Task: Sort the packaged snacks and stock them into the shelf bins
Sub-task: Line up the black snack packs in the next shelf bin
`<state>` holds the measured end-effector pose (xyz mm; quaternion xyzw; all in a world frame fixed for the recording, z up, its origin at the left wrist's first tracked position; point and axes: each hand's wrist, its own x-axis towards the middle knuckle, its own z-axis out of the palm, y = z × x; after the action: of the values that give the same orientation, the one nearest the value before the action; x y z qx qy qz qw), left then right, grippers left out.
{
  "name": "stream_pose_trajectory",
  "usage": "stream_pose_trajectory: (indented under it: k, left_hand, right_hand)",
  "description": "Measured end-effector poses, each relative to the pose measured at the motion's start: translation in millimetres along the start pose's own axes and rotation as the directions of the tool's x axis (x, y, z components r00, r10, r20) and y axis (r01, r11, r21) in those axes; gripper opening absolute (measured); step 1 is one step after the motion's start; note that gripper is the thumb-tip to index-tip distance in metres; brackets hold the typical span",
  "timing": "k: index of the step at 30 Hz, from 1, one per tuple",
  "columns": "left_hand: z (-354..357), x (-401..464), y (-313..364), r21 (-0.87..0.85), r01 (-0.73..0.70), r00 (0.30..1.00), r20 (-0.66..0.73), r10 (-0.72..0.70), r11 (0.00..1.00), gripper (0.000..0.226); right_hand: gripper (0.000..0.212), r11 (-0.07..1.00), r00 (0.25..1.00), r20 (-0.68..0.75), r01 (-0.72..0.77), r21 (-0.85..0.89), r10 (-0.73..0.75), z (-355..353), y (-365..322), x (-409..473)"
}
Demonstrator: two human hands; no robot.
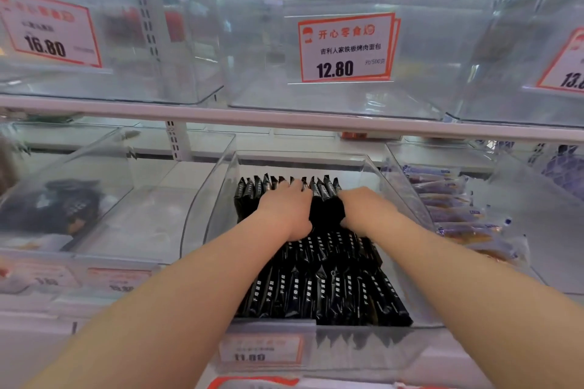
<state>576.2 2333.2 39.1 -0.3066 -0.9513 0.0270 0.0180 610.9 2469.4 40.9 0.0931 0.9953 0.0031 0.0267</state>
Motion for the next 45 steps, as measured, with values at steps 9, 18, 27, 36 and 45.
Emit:
stream_pose_trajectory:
  k: [9, 18, 27, 36, 45]
  left_hand:
    - [-52.6, -69.5, 15.5, 0.069, -0.237, 0.966, -0.089, 0.242, 0.969, 0.039]
    - [4.2, -181.7, 76.9, 0.193, -0.600, 0.800, 0.170, 0.575, 0.777, 0.030]
    - [155.6, -186.7, 117.9, -0.001, -0.433, 0.755, 0.545, 0.364, 0.901, 0.032]
    - [293.3, -182.6, 128.6, -0.128, -0.234, 0.608, 0.755, 0.248, 0.964, 0.028]
    - [376.4, -194.3, 129.8, -0.281, 0.153, 0.588, 0.796, 0.141, 0.947, 0.020]
  right_hand:
    - [0.025, 0.928, 0.920, -0.135, 0.355, -0.110, -0.368, -51.4, 5.4, -110.3]
    - [0.016, 0.910, 0.964, -0.113, 0.265, 0.320, -0.241, 39.6, 55.0, -241.4]
    - [0.022, 0.831, 0.920, 0.387, -0.259, 0.493, 0.058, 224.2, 102.4, -263.6]
    - [0.047, 0.473, 0.684, 0.652, -0.716, 0.514, 0.327, 342.9, 130.8, -235.4]
    - [0.036, 0.842, 0.886, 0.365, -0.415, 0.344, 0.287, 409.9, 120.2, -187.7]
